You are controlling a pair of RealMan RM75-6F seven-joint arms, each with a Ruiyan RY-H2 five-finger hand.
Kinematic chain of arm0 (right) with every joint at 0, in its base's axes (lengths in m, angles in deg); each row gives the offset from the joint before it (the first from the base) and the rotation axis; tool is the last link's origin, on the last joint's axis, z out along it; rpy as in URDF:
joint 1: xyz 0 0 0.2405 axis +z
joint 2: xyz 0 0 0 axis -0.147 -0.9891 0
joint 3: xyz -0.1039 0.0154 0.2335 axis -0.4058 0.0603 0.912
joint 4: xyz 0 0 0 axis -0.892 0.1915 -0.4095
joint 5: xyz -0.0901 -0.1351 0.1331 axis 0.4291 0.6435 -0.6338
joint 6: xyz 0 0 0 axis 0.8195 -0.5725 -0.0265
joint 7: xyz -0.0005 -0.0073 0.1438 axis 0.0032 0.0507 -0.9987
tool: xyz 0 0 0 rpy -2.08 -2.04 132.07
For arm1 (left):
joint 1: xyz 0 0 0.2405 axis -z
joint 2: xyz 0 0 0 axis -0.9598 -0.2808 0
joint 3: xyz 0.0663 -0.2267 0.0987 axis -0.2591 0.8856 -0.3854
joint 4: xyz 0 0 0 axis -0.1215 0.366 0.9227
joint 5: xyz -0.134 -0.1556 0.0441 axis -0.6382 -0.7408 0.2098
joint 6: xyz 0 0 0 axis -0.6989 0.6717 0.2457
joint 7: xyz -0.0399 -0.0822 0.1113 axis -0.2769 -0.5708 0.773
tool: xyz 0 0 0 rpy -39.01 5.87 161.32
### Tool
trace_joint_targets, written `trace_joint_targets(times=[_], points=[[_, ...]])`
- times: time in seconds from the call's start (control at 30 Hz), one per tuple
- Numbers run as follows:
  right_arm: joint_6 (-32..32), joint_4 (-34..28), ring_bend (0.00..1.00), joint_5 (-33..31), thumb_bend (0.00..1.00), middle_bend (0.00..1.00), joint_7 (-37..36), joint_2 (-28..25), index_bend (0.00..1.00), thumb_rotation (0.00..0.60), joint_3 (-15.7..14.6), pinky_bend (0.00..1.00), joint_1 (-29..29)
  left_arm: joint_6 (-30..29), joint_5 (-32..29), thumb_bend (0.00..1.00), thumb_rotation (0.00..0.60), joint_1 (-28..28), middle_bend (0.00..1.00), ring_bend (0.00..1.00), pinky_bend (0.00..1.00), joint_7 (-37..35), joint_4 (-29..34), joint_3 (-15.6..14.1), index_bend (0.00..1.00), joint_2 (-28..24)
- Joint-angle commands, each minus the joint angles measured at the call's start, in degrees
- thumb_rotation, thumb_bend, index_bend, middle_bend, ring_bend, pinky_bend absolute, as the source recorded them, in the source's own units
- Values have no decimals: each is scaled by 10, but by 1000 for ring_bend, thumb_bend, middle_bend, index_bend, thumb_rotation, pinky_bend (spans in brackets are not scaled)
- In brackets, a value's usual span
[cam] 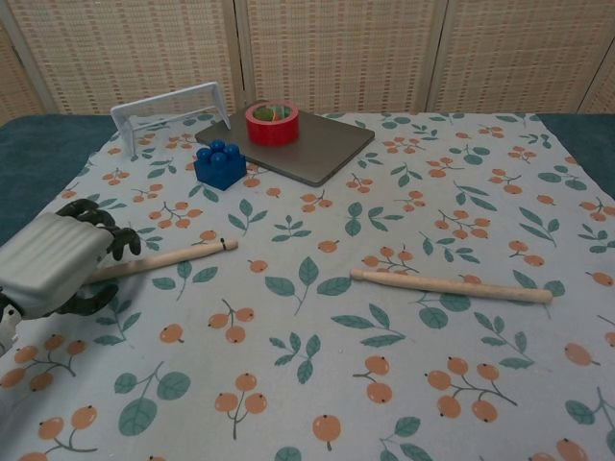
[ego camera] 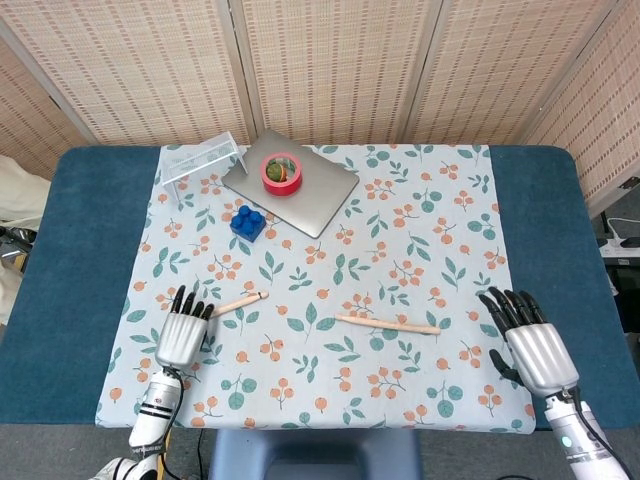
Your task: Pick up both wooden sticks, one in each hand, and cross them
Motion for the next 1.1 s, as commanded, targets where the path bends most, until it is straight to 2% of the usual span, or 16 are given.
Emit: trace_joint_targets(times=[0.03,0.3,0.57,0.87,1.1], points=[[-1,-2,0,-1,321,0,3,0,0,600,-1,0,1,1,-7,365,600,4,405,204,116,2,-10,-2,357,4],[-2,-8,0,-5,321,0,14,1,0,600,-4,0,4,0,-24,365,600,12,423,208,120,14,-26,-2,421,6],[-4,-10,0,-9,321,0,25,5,0,600,-7,0,6,3,-37,372,600,17,558,282,121,26,-41,-10,560,8],[7,-18,0,-30,321,0,58,13,0,600,-8,0,14,6,-52,384,600,19,680,360,125,35,-40,-14,576,3],[6,-33,0,-40,321,0,95,23,0,600,-10,0,18,6,-54,402,600,20,722,386,126,27,-24,-22,604,-12]])
